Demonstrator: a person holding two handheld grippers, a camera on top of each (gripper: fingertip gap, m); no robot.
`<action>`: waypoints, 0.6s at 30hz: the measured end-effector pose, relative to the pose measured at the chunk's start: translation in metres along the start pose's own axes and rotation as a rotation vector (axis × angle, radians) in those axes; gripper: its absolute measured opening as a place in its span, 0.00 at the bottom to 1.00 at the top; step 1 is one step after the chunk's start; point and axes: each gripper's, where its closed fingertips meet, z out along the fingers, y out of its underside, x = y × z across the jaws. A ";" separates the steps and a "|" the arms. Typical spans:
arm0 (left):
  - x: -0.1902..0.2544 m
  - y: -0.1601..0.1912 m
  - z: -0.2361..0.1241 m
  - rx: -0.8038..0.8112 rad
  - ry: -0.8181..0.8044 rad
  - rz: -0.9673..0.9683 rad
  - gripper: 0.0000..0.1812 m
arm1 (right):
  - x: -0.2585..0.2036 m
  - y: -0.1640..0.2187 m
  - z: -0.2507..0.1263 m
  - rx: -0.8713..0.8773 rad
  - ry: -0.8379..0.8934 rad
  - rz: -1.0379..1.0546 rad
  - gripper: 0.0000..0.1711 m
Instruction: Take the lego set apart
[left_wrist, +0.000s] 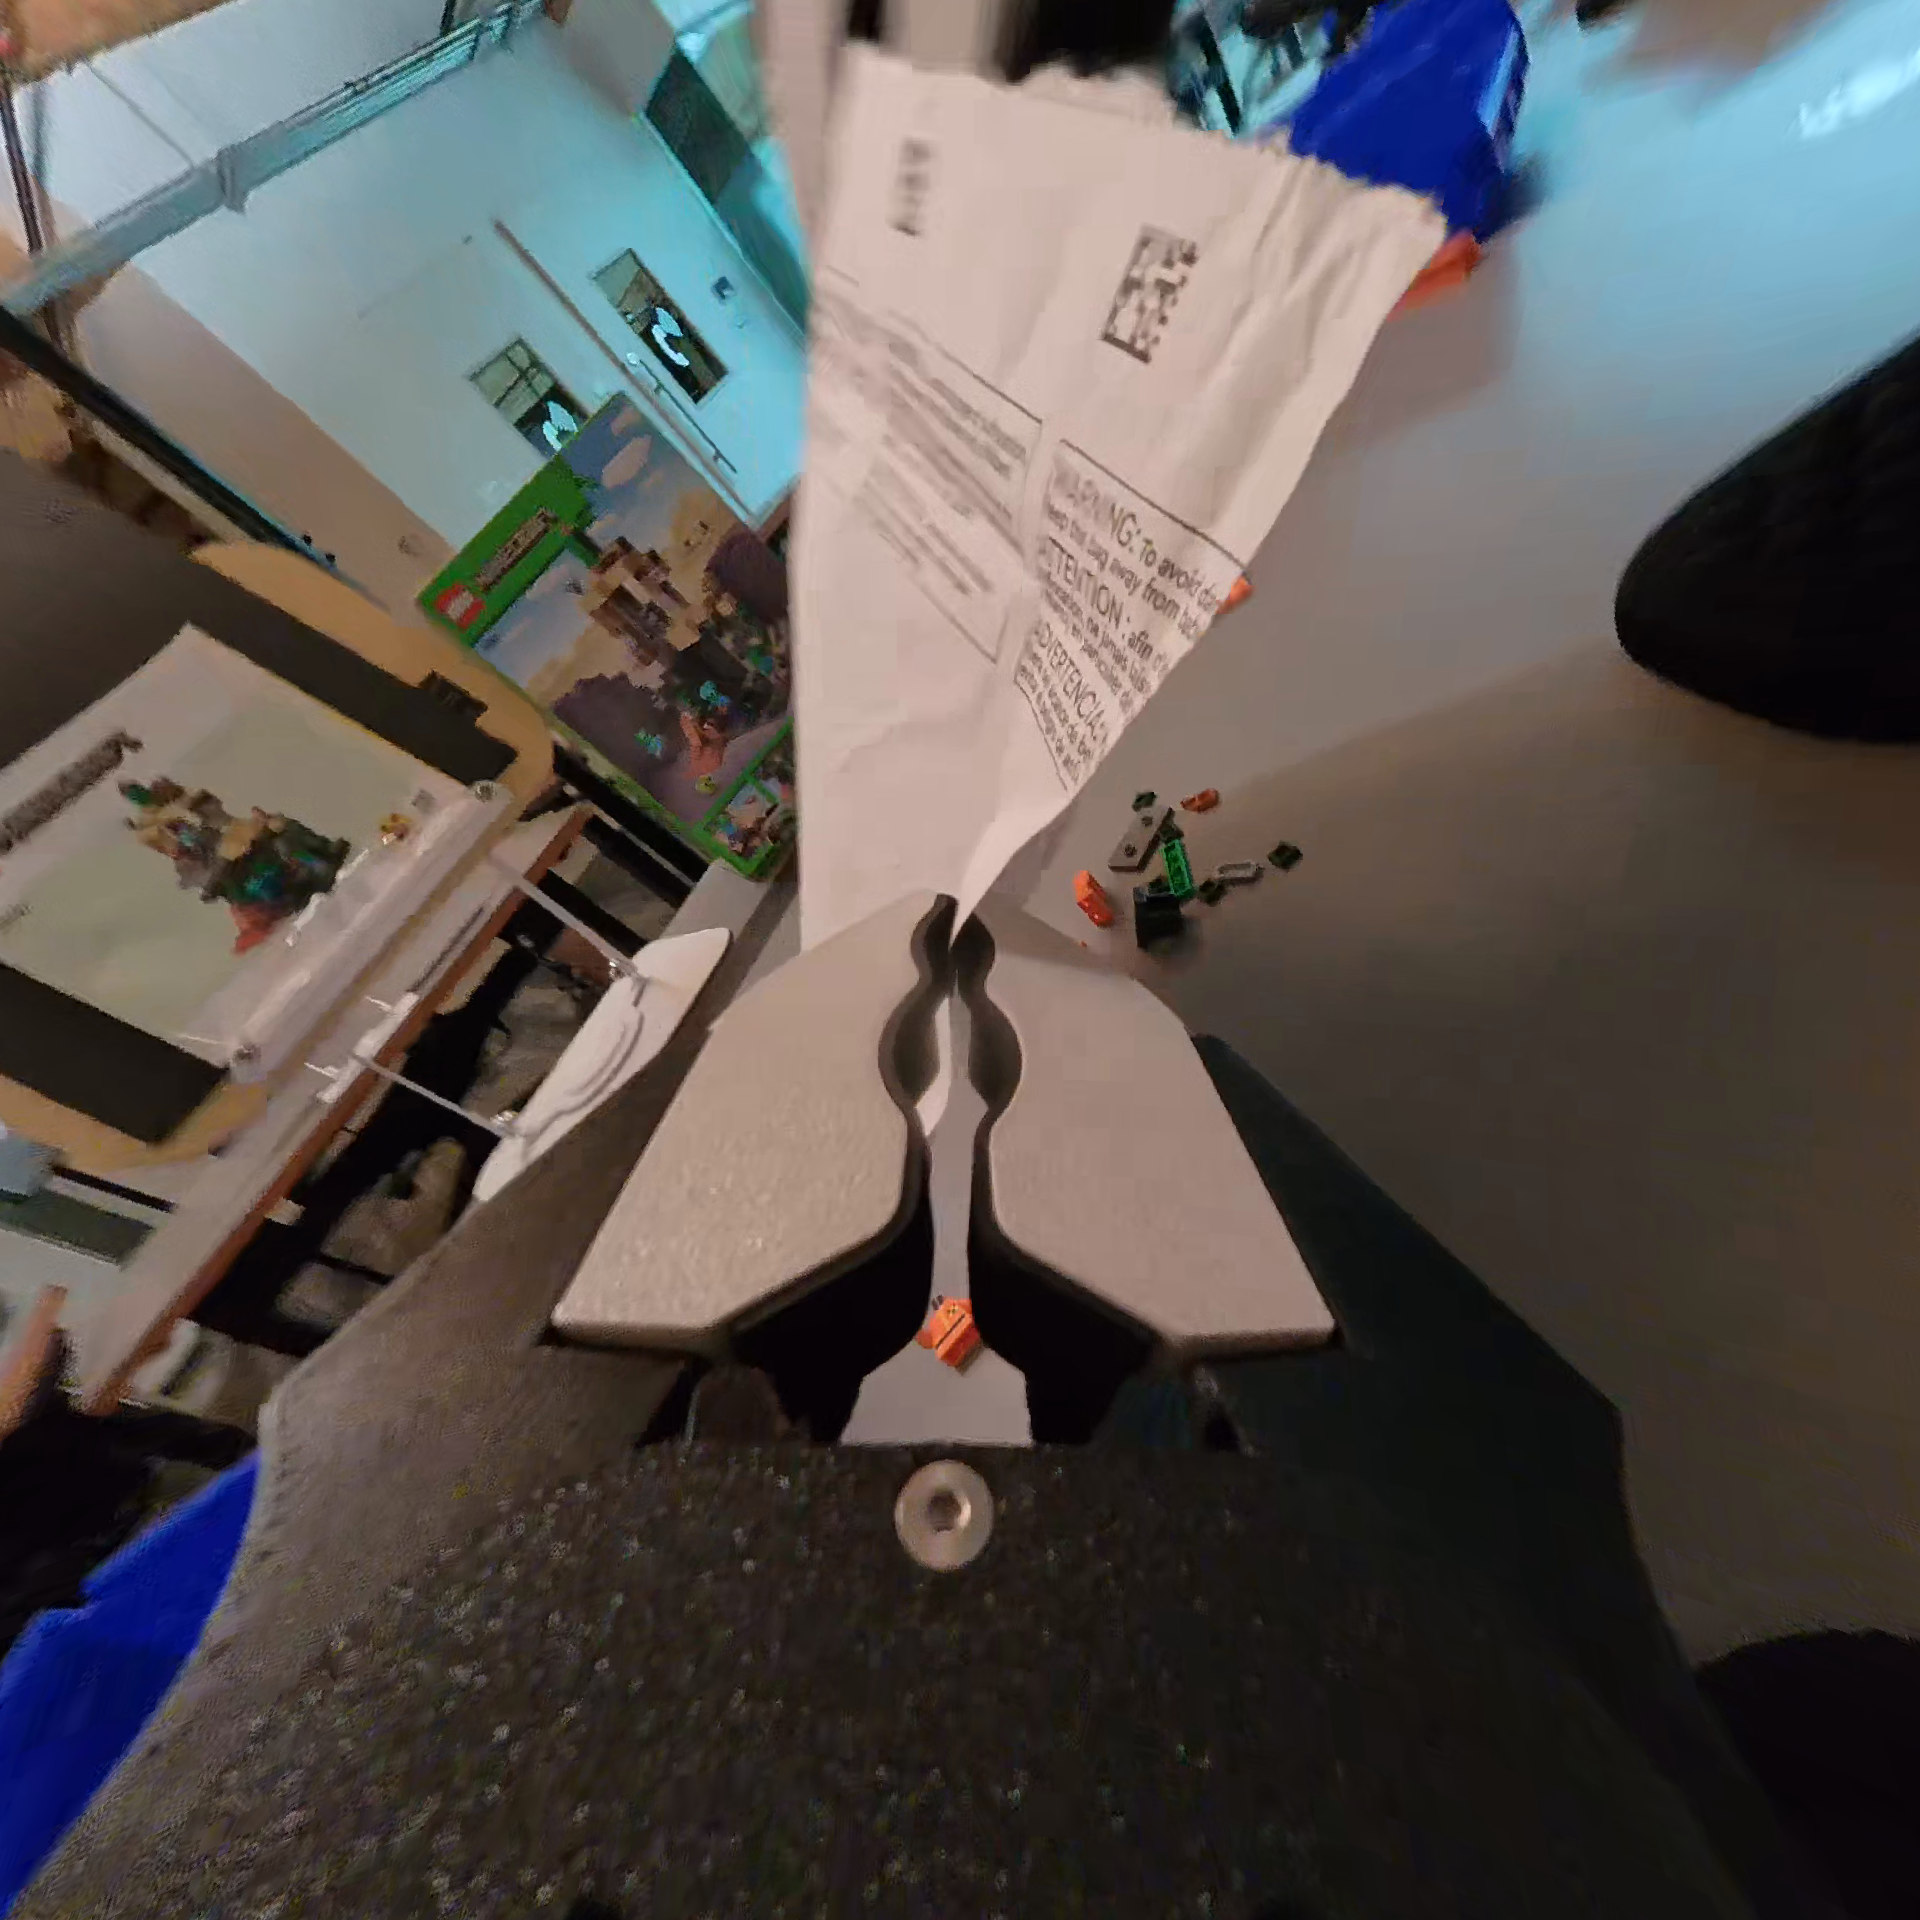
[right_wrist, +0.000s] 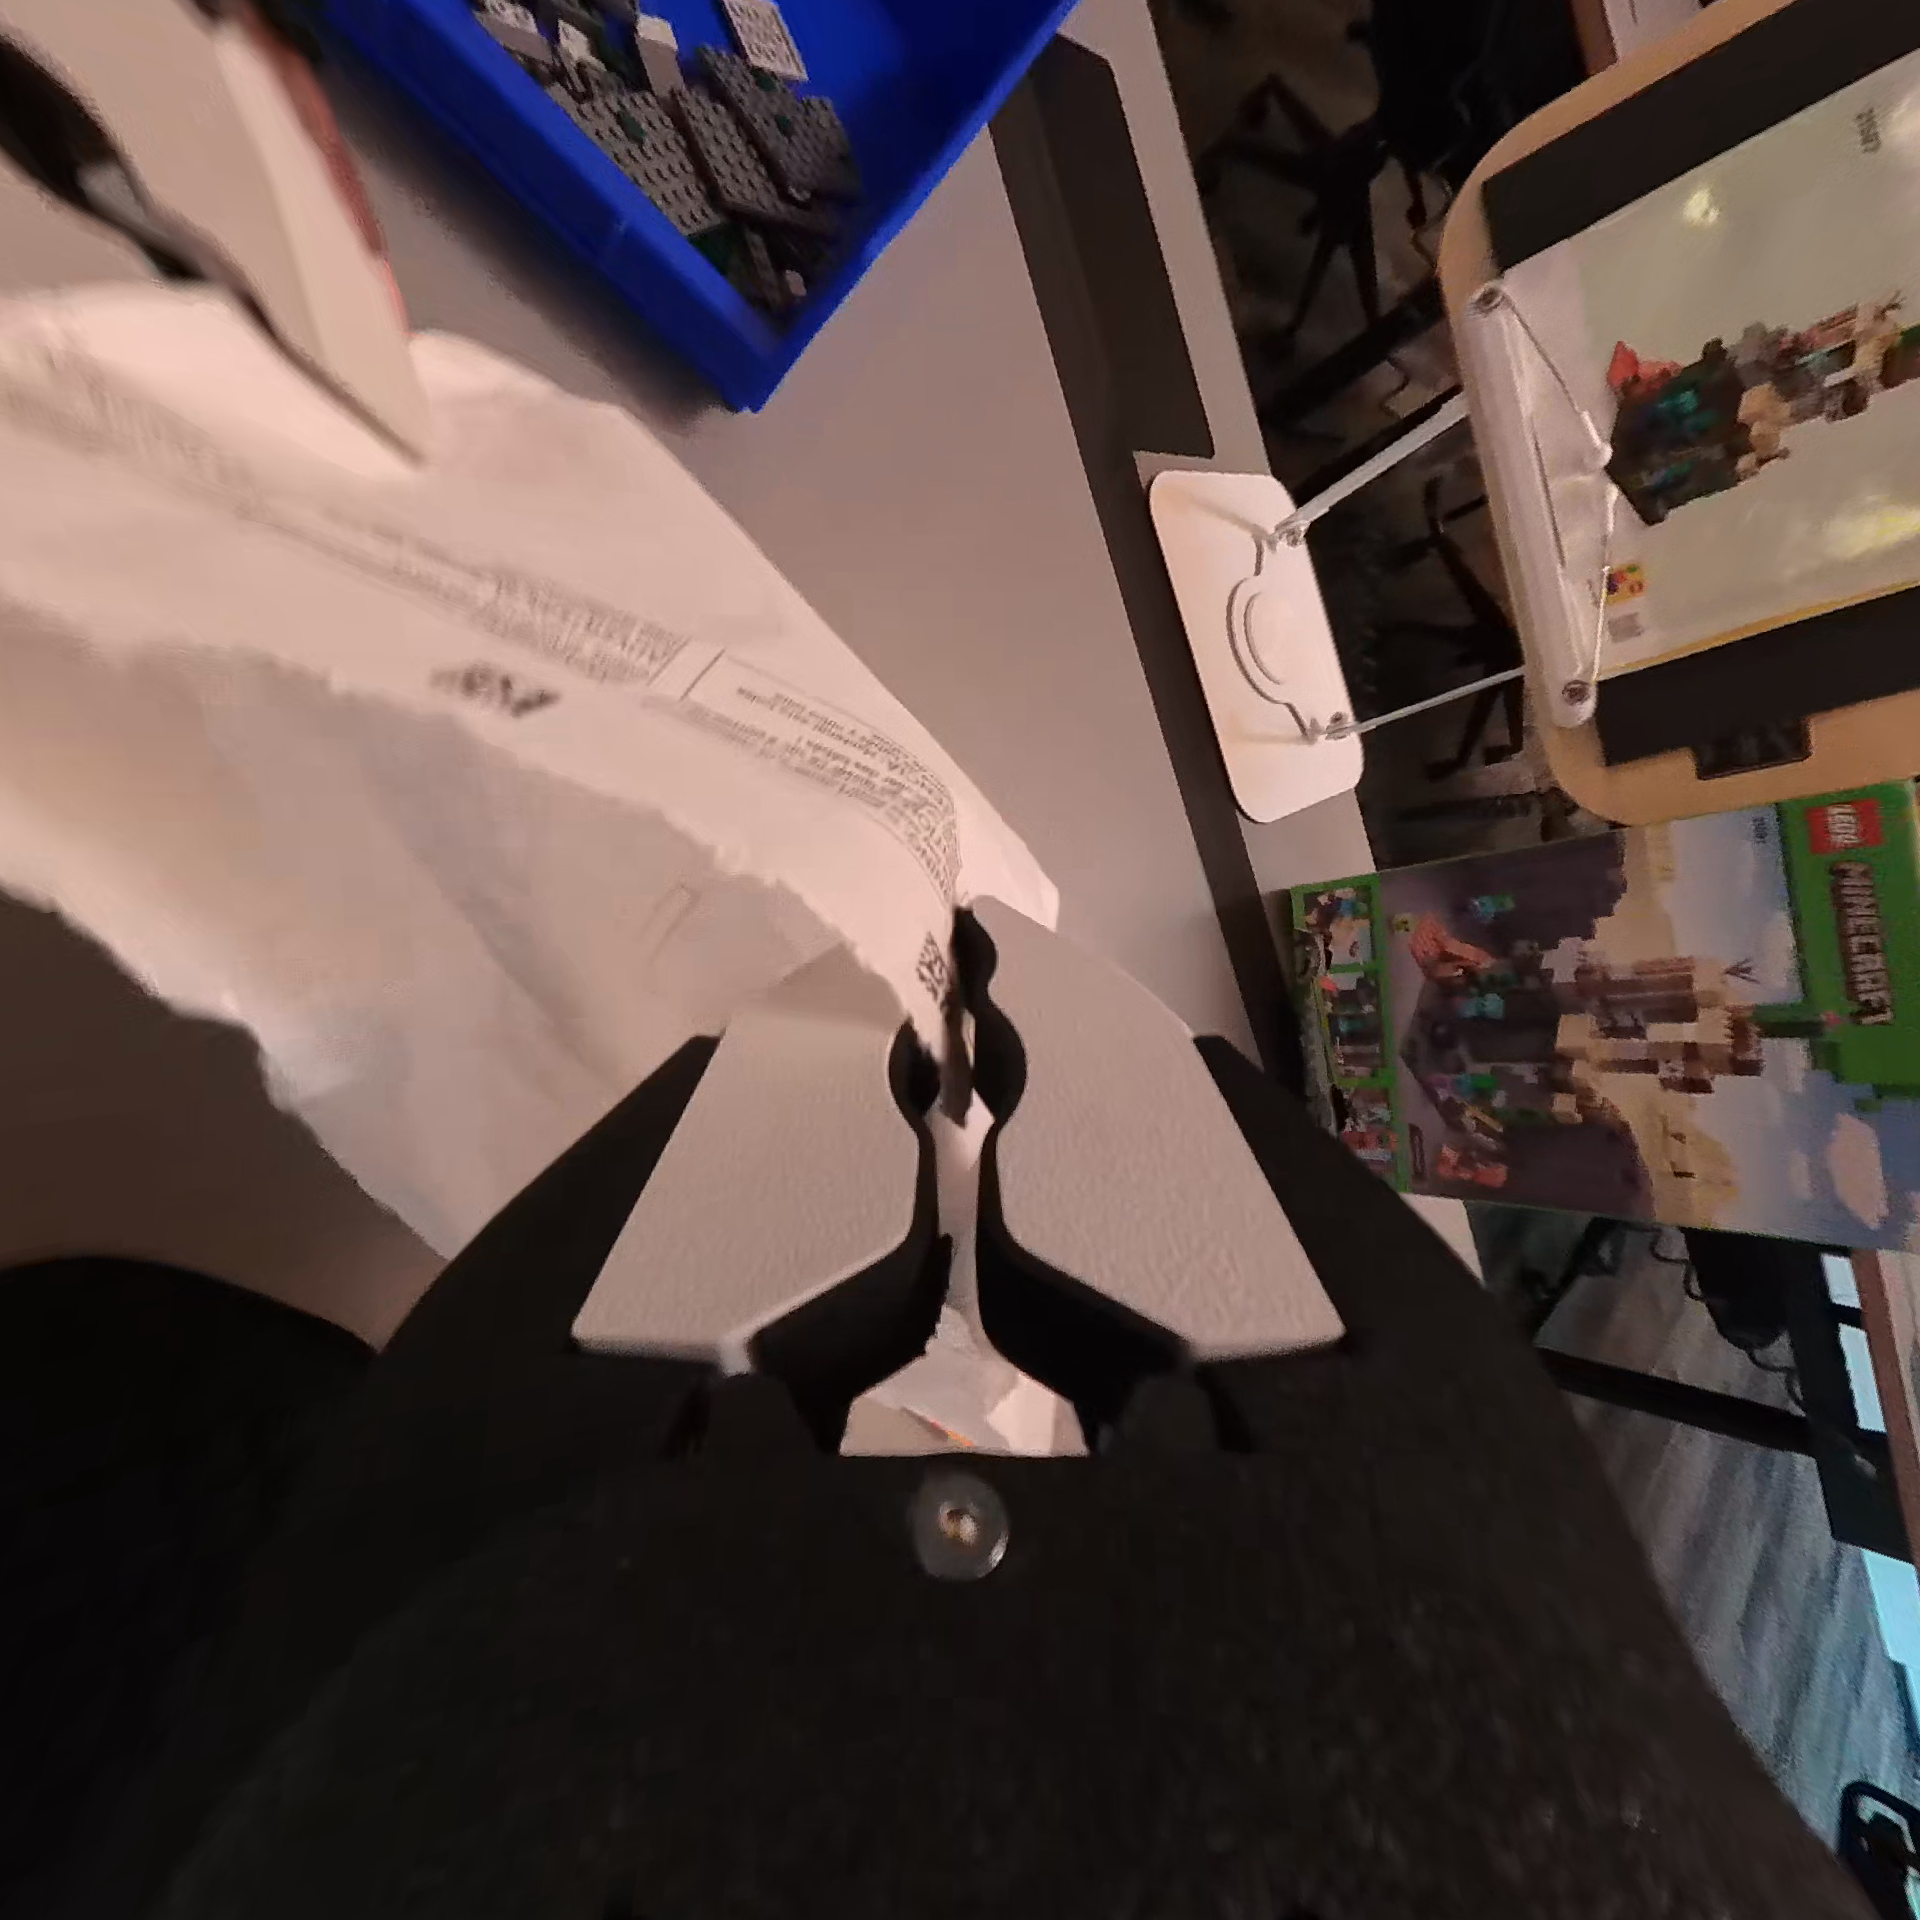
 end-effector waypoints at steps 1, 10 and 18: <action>-0.008 0.001 -0.002 0.017 -0.014 -0.063 0.00 | -0.002 0.004 0.001 -0.007 -0.001 -0.007 0.00; -0.064 0.023 -0.024 0.012 -0.071 -0.493 0.00 | 0.008 -0.011 -0.042 0.353 -0.153 0.278 0.19; -0.057 0.043 -0.020 -0.002 0.019 -0.578 0.00 | -0.014 0.034 -0.016 0.472 -0.178 0.333 0.41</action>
